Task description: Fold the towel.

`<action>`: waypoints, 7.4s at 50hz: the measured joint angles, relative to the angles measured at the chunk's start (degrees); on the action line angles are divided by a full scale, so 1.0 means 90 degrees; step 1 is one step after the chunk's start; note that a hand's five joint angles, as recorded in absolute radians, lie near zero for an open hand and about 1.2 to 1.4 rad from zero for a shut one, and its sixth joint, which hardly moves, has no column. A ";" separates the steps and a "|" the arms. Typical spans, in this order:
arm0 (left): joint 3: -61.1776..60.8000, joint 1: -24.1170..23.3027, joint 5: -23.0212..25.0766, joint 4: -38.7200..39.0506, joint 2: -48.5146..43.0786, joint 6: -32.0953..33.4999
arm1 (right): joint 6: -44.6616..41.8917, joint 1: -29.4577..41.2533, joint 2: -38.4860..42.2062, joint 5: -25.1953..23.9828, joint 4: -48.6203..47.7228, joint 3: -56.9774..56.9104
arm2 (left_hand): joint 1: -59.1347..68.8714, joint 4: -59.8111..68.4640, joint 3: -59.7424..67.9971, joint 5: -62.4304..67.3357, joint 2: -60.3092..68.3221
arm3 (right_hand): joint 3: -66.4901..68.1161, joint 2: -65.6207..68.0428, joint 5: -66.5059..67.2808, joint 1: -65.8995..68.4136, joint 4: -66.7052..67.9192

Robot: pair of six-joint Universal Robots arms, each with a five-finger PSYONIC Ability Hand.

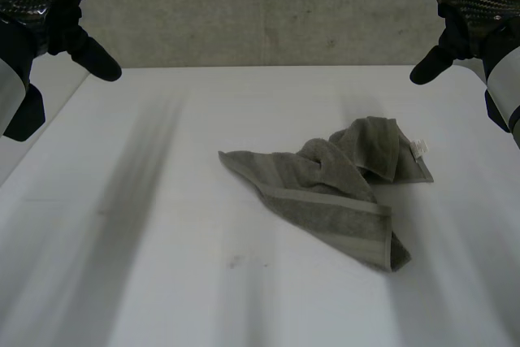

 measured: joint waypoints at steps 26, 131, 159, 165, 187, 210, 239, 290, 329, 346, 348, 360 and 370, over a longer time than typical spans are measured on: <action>-0.0153 -0.0676 0.0422 0.0410 -0.1575 0.0104 | -0.1287 -0.0065 0.1889 -0.1122 0.1062 -0.0779 | 0.0791 0.0827 0.0828 0.0640 0.0839 | 0.0000 0.0000 0.0000 0.0000 0.0001; -0.0970 0.1010 0.0877 0.1306 -0.1091 -0.0049 | -0.1002 -0.0880 0.1605 -0.1684 0.1716 -0.1611 | 0.6246 0.6684 0.6675 0.6358 0.6670 | 0.6155 0.5954 0.5754 0.4779 0.6071; -0.1795 0.2128 0.1213 0.1174 -0.2844 0.1139 | -0.1580 -0.0689 0.2858 -0.1645 0.0936 -0.0033 | 0.0743 0.0735 0.0744 0.0542 0.0764 | 0.6156 0.5955 0.5781 0.4779 0.6098; -0.2359 0.1741 0.1886 0.1133 -0.1795 0.1663 | -0.1571 -0.0718 0.2877 -0.1657 0.0886 -0.0011 | 0.0565 0.0548 0.0562 0.0348 0.0565 | 0.6155 0.5955 0.5789 0.4779 0.6098; -0.3431 0.1164 0.2816 0.0778 -0.1583 0.4543 | -0.1570 -0.0722 0.2986 -0.1670 0.0896 0.0089 | 0.1275 0.1346 0.1354 0.1162 0.1364 | 0.6156 0.5955 0.5797 0.4779 0.6098; -0.3537 0.2120 0.3824 0.0476 -0.2487 0.6370 | -0.1616 -0.0720 0.3072 -0.1670 0.0834 0.0160 | 0.2939 0.2978 0.2981 0.2775 0.2993 | 0.6156 0.5955 0.5802 0.4779 0.6099; -0.3504 0.2480 0.3895 0.0464 -0.2845 0.6826 | -0.1647 -0.0703 0.3101 -0.1661 0.0794 0.0188 | 0.5912 0.6131 0.6128 0.5897 0.6150 | 0.6195 0.5946 0.5804 0.4779 0.6099; -0.1253 0.2197 0.2895 0.0353 -0.1565 0.0347 | -0.3814 -0.0569 0.2100 -0.0841 0.3767 -0.1616 | 0.6190 0.6683 0.6679 0.6384 0.6697 | 0.6196 0.5946 0.5810 0.4779 0.6099; -0.1033 0.1201 0.1133 0.3668 -0.2444 0.0242 | -0.1663 -0.0468 0.2363 -0.0563 -0.0130 -0.1267 | 0.6218 0.6684 0.6683 0.6401 0.6699 | 0.6196 0.5946 0.5846 0.4779 0.6100; -0.2001 0.1004 0.1118 0.3129 -0.3951 0.1978 | -0.2782 -0.0812 0.4062 -0.0643 0.0568 -0.0263 | 0.6218 0.6685 0.6683 0.6401 0.6699 | 0.6194 0.5946 0.5846 0.4779 0.6090; -0.2010 0.0963 0.1115 0.3042 -0.3813 0.2032 | -0.2841 -0.0862 0.3974 -0.0629 0.0685 -0.0226 | 0.6218 0.6685 0.6683 0.6401 0.6699 | 0.5504 0.5176 0.5262 0.4264 0.5388; -0.2053 0.0691 0.1107 0.2776 -0.3033 0.1903 | -0.2422 -0.1014 0.2917 -0.0732 0.0658 0.0446 | 0.6218 0.6685 0.6683 0.6401 0.6699 | -0.0002 0.0000 0.0073 0.0085 -0.0001; -0.1656 0.0564 0.1113 0.2489 -0.2442 0.1111 | -0.1918 -0.0971 0.2442 -0.1228 0.0282 0.1176 | 0.6218 0.6685 0.6683 0.6402 0.6699 | -0.0002 0.0000 0.0055 0.0085 -0.0001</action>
